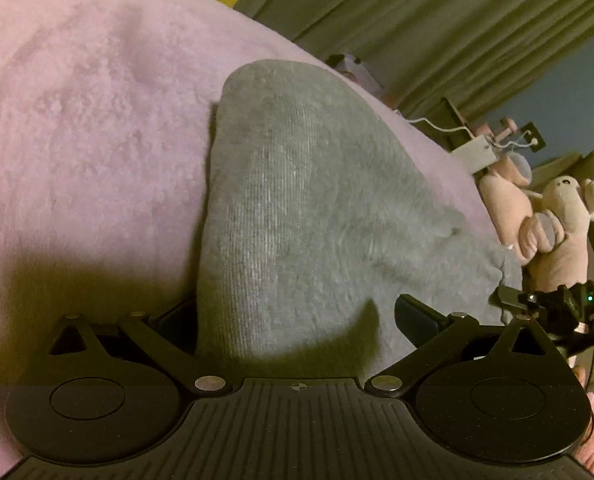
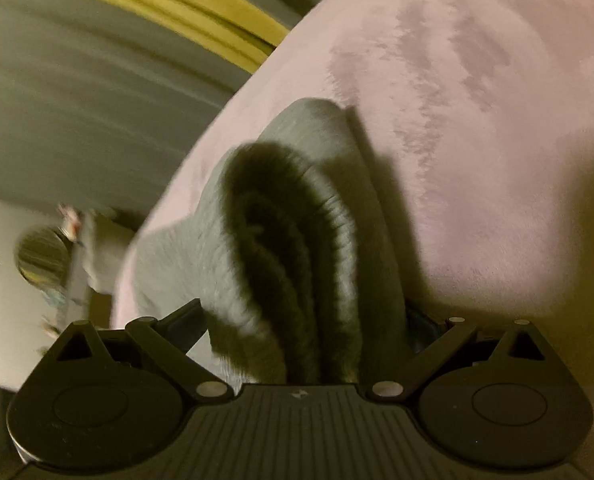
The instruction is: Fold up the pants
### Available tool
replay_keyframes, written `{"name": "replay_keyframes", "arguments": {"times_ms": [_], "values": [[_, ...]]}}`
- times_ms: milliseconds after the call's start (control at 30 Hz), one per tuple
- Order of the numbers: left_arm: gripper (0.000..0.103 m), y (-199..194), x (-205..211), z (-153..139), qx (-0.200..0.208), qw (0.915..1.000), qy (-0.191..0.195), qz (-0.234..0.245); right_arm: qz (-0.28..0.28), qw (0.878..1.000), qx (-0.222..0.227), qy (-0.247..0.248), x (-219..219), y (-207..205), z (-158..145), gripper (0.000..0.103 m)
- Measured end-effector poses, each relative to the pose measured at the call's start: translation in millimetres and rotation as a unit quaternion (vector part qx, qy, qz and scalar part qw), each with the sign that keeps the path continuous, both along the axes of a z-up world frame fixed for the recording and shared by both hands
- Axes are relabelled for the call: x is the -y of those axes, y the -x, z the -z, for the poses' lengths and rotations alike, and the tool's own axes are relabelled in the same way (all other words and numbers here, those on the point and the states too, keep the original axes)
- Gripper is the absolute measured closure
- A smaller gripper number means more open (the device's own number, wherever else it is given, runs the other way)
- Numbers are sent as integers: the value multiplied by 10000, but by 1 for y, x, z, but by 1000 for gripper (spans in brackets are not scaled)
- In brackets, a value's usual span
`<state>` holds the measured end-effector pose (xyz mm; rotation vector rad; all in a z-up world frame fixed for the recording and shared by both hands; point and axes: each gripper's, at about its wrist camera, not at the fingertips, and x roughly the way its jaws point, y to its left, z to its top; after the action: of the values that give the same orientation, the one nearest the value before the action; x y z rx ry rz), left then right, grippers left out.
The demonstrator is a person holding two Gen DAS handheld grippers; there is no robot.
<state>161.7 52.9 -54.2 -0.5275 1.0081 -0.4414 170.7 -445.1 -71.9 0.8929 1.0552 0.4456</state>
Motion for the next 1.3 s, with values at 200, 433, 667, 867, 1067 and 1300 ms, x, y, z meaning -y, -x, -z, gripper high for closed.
{"name": "replay_keyframes", "arguments": {"times_ms": [200,433,667,867,1067,1300], "values": [[0,3,26,-5,166,9969,-762,34,-334,9977,186,551,-18,-5,-4,4],[0,7,47,-7,294,9902,-1368,34,-263,9977,178,599,-19,-5,-4,3],[0,12,51,-6,379,9891,-1422,-60,-300,9970,162,696,-23,-4,-3,4],[0,12,53,-4,407,9890,-1420,-106,-369,9951,238,887,-34,-3,-8,4],[0,11,46,-2,335,9920,-1189,-240,-399,9929,328,1072,-46,0,-13,14],[20,15,43,-5,431,9902,-1191,-582,-275,9898,298,1365,-60,-2,-16,14]]}}
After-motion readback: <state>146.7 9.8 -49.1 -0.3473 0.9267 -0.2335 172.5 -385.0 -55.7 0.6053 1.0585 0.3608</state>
